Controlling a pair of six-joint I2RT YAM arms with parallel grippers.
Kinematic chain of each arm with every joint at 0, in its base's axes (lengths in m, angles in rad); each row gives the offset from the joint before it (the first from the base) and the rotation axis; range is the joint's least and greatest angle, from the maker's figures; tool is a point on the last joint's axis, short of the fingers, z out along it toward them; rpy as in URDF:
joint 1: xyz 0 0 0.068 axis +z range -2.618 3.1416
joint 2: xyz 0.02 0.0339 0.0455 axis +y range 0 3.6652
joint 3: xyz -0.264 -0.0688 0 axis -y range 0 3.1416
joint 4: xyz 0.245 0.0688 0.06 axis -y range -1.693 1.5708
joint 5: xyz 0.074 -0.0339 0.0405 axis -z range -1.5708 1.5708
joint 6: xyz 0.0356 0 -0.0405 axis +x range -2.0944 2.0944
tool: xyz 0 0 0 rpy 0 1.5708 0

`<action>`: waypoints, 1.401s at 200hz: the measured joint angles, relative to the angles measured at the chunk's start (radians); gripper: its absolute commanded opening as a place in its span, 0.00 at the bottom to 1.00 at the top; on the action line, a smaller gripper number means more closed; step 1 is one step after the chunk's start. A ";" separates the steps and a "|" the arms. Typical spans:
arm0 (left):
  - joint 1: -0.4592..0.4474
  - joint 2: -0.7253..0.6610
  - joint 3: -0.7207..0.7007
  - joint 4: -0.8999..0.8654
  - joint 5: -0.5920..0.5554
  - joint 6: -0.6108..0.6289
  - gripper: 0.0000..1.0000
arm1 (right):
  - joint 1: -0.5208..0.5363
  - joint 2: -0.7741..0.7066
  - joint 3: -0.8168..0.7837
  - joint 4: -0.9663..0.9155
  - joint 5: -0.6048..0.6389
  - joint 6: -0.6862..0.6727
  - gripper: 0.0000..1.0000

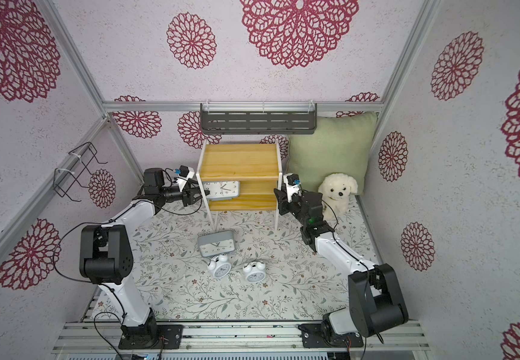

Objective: Place the alarm clocks on the shelf by style
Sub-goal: Place the alarm on the shelf.

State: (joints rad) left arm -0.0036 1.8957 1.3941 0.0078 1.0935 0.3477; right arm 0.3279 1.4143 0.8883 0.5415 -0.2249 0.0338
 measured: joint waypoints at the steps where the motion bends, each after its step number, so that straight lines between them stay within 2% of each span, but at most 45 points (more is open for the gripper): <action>1: 0.000 0.001 0.000 0.001 0.000 0.000 0.00 | 0.000 0.000 0.000 0.000 0.000 0.000 0.30; 61: -0.017 0.041 0.016 0.041 0.026 -0.031 0.01 | 0.000 0.005 0.000 0.000 -0.006 0.000 0.29; 102: -0.026 0.054 0.021 0.058 0.043 -0.044 0.14 | 0.000 0.007 0.000 0.000 -0.007 0.000 0.29; 138: -0.029 0.059 0.024 0.062 0.048 -0.046 0.31 | 0.000 0.007 0.000 0.000 -0.007 0.000 0.29; 174: -0.030 0.090 0.035 0.080 0.056 -0.057 0.60 | 0.000 0.007 0.000 0.000 -0.007 0.000 0.29; 206: -0.031 0.091 0.036 0.089 0.041 -0.061 0.74 | 0.000 0.007 0.000 -0.001 -0.007 0.000 0.29; 246: -0.031 0.090 0.033 0.108 0.016 -0.056 0.79 | 0.000 0.007 0.000 -0.002 -0.008 0.000 0.29; 280: -0.030 0.077 0.025 0.108 -0.014 -0.043 0.79 | 0.000 0.007 0.000 -0.002 -0.007 0.000 0.29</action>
State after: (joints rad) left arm -0.0334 1.9728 1.4193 0.1162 1.0790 0.3046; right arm 0.3279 1.4212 0.8883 0.5392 -0.2321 0.0341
